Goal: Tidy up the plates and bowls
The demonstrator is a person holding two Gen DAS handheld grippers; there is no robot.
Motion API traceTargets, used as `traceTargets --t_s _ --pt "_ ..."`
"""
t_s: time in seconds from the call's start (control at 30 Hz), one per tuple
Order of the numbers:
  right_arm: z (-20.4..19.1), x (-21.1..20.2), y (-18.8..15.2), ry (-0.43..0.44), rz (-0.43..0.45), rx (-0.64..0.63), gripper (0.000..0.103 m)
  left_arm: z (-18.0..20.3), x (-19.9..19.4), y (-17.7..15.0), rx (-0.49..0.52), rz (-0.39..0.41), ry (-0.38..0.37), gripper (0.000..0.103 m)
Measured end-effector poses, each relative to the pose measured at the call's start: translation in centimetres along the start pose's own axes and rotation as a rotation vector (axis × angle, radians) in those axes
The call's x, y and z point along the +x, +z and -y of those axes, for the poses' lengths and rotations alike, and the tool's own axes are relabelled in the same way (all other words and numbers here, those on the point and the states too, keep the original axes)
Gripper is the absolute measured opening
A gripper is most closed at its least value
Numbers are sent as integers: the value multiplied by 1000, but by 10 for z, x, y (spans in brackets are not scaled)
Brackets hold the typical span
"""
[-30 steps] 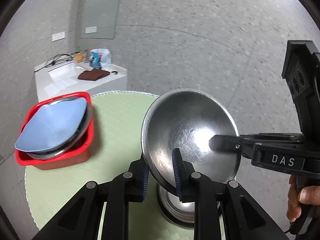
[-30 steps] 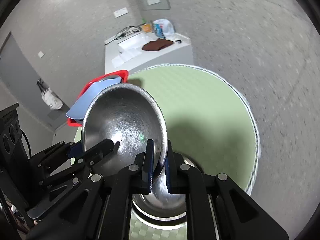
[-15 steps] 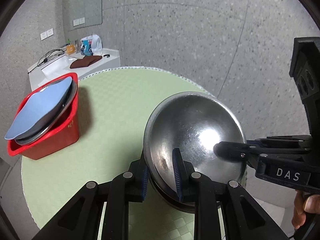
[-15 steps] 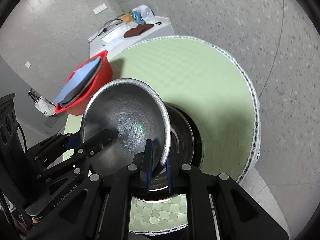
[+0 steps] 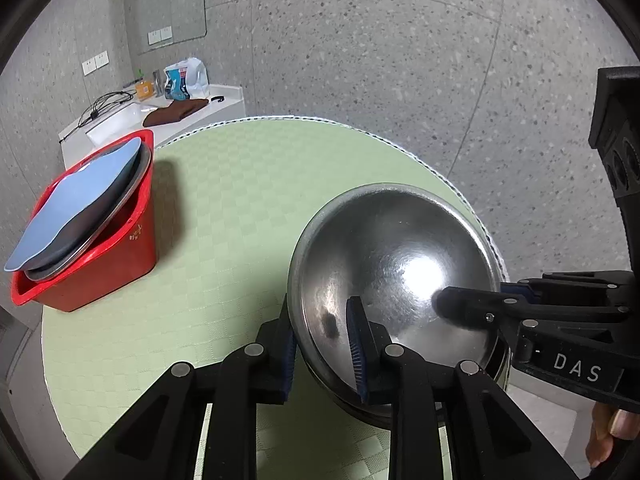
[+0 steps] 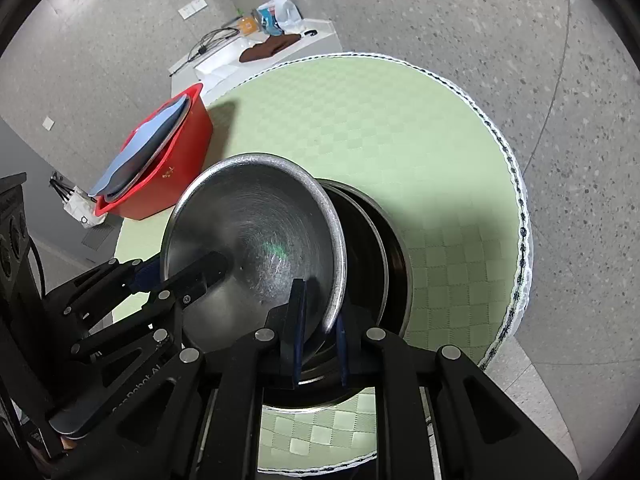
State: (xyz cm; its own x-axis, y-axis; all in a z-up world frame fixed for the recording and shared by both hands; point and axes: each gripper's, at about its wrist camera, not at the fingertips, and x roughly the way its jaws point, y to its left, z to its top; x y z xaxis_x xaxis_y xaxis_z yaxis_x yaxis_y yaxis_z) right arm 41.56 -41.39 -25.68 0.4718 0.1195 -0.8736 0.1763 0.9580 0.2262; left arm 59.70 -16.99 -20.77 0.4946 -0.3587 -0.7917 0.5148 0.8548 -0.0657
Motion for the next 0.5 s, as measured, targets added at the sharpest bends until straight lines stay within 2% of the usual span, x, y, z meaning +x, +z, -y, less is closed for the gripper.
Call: traceTargets --t_s 0.2,0.3,0.33,0.47,0.5 --pt "0 -1 -3 -9 8 4 16 5 1 -4 18 7 6 25" --pt "0 0 -5 -7 6 11 25 5 1 -5 18 6 -5 32" --pt "0 -1 -6 -9 6 13 32 4 0 -6 17 7 -6 33" --pt "2 -6 -7 -12 23 18 33 2 -4 -8 11 7 -25 39" --pt "2 -9 -8 -13 29 21 34 2 -7 -8 6 16 -28 44"
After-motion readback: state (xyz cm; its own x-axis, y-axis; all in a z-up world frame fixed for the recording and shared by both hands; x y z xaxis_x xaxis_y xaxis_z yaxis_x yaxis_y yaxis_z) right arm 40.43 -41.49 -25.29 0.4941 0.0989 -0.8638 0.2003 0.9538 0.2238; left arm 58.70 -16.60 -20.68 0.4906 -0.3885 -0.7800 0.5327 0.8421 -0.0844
